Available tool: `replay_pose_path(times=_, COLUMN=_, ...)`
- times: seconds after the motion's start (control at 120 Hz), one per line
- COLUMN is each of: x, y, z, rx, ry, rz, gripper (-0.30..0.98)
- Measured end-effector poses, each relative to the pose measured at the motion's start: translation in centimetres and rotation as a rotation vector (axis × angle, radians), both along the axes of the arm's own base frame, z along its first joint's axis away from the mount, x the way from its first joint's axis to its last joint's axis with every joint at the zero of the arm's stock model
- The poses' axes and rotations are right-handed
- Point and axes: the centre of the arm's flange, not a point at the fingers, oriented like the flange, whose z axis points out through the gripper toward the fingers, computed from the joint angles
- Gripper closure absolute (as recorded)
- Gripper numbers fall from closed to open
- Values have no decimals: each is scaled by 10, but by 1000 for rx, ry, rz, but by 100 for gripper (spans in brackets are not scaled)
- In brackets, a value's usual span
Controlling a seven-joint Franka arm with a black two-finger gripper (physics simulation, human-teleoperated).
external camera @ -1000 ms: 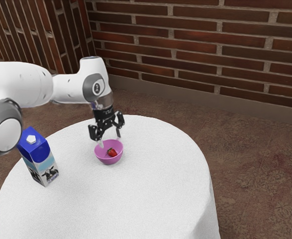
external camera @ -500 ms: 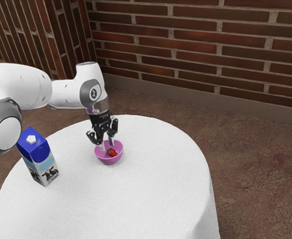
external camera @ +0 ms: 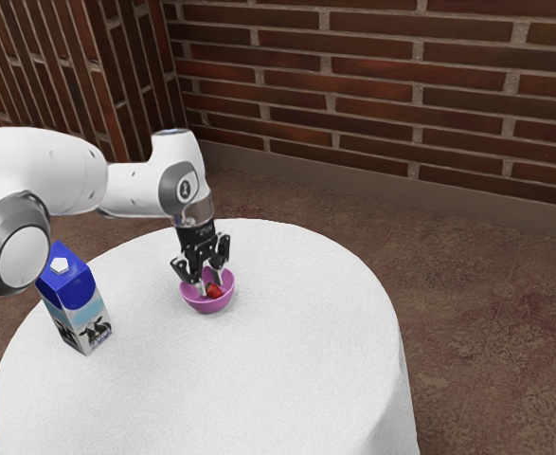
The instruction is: Take strawberry from the bowl
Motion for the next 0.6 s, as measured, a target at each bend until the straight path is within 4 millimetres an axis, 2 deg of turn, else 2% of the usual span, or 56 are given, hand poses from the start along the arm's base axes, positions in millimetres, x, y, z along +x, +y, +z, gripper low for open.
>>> replay_pose_path(times=0.233, x=-2, y=2, z=-8, rx=-1, ry=8, rz=5, gripper=45)
replay_pose_path(times=0.35, x=-2, y=2, z=-11, rx=-5, ry=11, rz=3, gripper=40)
replay_pose_path(times=0.6, x=-2, y=2, z=-10, rx=-10, ry=10, rz=0, gripper=49)
